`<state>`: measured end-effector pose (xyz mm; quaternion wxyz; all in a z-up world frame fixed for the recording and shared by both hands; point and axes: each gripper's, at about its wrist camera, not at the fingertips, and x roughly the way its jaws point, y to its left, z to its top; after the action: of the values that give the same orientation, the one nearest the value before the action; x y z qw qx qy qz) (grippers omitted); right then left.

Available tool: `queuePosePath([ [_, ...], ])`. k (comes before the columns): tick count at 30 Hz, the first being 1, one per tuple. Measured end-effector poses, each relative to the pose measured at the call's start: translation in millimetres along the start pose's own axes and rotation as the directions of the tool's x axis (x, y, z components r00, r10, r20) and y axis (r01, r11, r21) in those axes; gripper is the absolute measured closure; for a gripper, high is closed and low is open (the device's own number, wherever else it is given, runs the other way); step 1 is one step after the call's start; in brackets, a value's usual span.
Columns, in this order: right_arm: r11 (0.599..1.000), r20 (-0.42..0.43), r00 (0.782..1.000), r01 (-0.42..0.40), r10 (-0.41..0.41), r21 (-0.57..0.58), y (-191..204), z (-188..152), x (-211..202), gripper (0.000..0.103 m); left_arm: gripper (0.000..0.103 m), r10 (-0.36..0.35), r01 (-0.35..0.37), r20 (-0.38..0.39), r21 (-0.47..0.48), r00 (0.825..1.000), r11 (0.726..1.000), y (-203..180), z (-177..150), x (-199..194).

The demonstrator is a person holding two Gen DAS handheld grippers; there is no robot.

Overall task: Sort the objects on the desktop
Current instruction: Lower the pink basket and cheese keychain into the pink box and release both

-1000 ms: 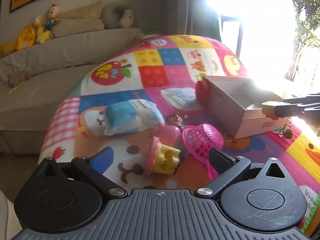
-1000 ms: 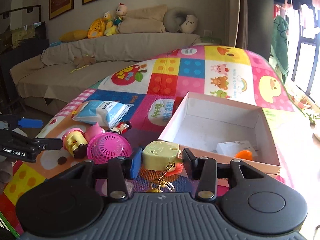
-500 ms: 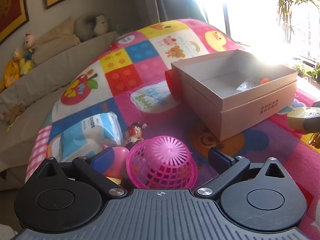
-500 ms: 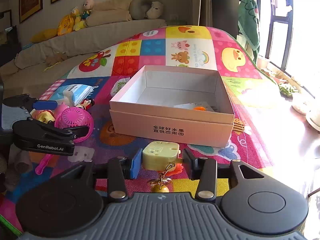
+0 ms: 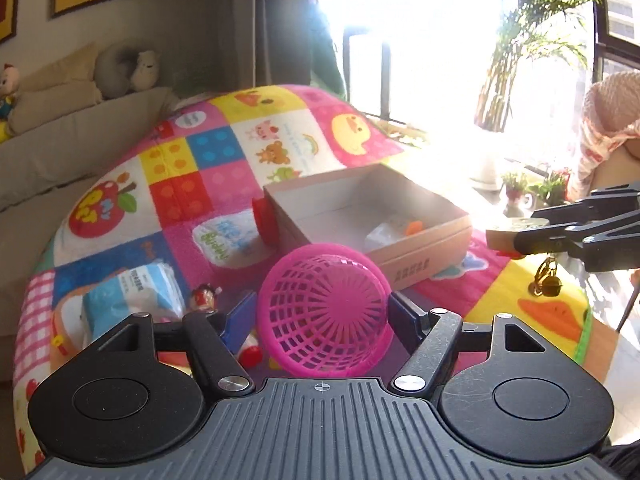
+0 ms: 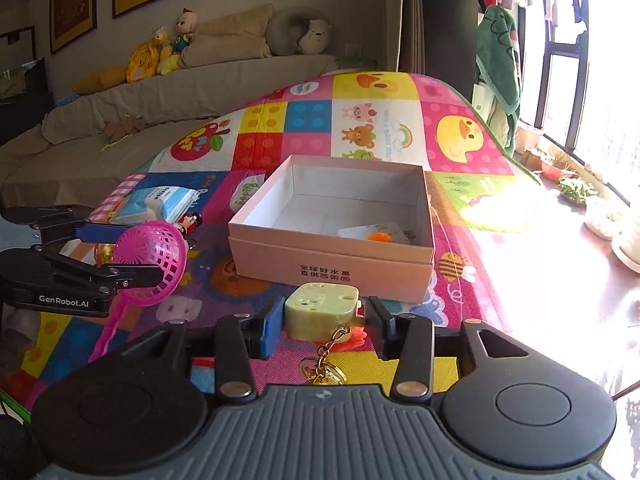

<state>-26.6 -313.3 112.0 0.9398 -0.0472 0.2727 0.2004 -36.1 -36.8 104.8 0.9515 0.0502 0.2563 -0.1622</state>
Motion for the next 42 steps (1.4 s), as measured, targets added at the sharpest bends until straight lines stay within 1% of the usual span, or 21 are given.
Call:
queuePosePath([
  [3,0.999,0.116,0.993,0.012,-0.016,0.039,-18,32,-18,0.059,0.027,-0.022,0.022,0.090,0.006,0.996,1.000,-6,38,2],
  [6,0.999,0.189,0.981,0.034,-0.041,0.038,-28,56,-17,0.059,0.027,-0.040,0.039,0.120,0.014,0.992,0.999,-9,71,28],
  [10,0.997,0.216,0.974,0.054,-0.063,0.049,-41,86,13,0.059,0.027,-0.107,0.115,0.087,-0.083,0.990,0.990,1,105,82],
  [12,0.996,0.222,0.973,0.058,-0.070,0.061,-45,96,34,0.059,0.026,-0.112,0.119,0.060,-0.112,0.992,0.987,5,116,113],
  [14,0.996,0.217,0.974,0.048,-0.064,0.079,-49,103,55,0.059,0.026,-0.095,0.097,0.024,-0.125,0.995,0.987,9,121,142],
  [15,0.995,0.212,0.975,0.049,-0.067,0.087,-50,106,68,0.059,0.022,-0.100,0.099,0.000,-0.130,0.995,0.987,11,122,155],
  [16,0.994,0.199,0.978,0.049,-0.067,0.096,-52,108,80,0.059,0.014,-0.111,0.107,-0.023,-0.136,0.994,0.985,13,121,165],
  [17,0.994,0.185,0.981,0.041,-0.060,0.102,-54,109,91,0.059,0.010,-0.119,0.112,-0.041,-0.143,0.992,0.983,15,119,172],
  [18,0.994,0.149,0.989,0.009,-0.025,0.108,-58,109,108,0.058,0.009,-0.115,0.106,-0.057,-0.147,0.992,0.983,17,115,177],
  [19,0.992,0.116,0.993,-0.022,0.008,0.123,-61,108,121,0.057,0.010,-0.087,0.076,-0.078,-0.144,0.993,0.987,19,111,180],
  [21,0.982,0.064,0.998,-0.006,-0.006,0.189,-67,101,138,0.056,0.009,-0.068,0.054,-0.090,-0.144,0.994,0.988,26,100,173],
  [22,0.981,0.057,0.998,-0.004,-0.007,0.195,-68,97,140,0.056,0.008,-0.060,0.047,-0.088,-0.141,0.994,0.989,29,93,164],
  [25,0.981,0.055,0.998,0.012,-0.023,0.193,-65,78,131,0.052,0.006,-0.018,0.014,-0.046,-0.075,0.999,0.997,31,67,126],
  [28,0.988,0.073,0.992,0.090,-0.099,0.125,-55,67,114,0.042,0.003,0.068,-0.068,-0.001,0.049,0.998,0.996,28,24,79],
  [30,0.990,0.089,0.987,0.125,-0.131,0.069,-43,63,102,0.038,0.003,0.123,-0.123,0.000,0.100,0.992,0.987,28,-5,57],
  [32,0.992,0.107,0.986,0.126,-0.127,0.015,-26,60,91,0.035,0.003,0.183,-0.179,-0.027,0.109,0.983,0.978,35,-32,40],
  [34,0.995,0.130,0.988,0.089,-0.082,-0.050,0,57,81,0.028,0.002,0.229,-0.224,-0.079,0.062,0.970,0.973,47,-54,28],
  [36,0.993,0.134,0.991,0.022,-0.007,-0.117,29,54,79,0.024,0.002,0.265,-0.271,-0.132,-0.024,0.955,0.962,65,-70,16],
  [38,0.981,0.109,0.991,-0.056,0.078,-0.186,61,49,84,0.024,0.002,0.294,-0.311,-0.158,-0.095,0.943,0.946,83,-83,3],
  [41,0.942,0.041,0.982,-0.165,0.185,-0.291,114,37,102,0.024,0.001,0.347,-0.373,-0.175,-0.145,0.921,0.917,102,-92,-13],
  [42,0.931,0.011,0.977,-0.198,0.212,-0.308,131,33,110,0.028,0.001,0.359,-0.385,-0.174,-0.154,0.917,0.910,107,-93,-18],
])
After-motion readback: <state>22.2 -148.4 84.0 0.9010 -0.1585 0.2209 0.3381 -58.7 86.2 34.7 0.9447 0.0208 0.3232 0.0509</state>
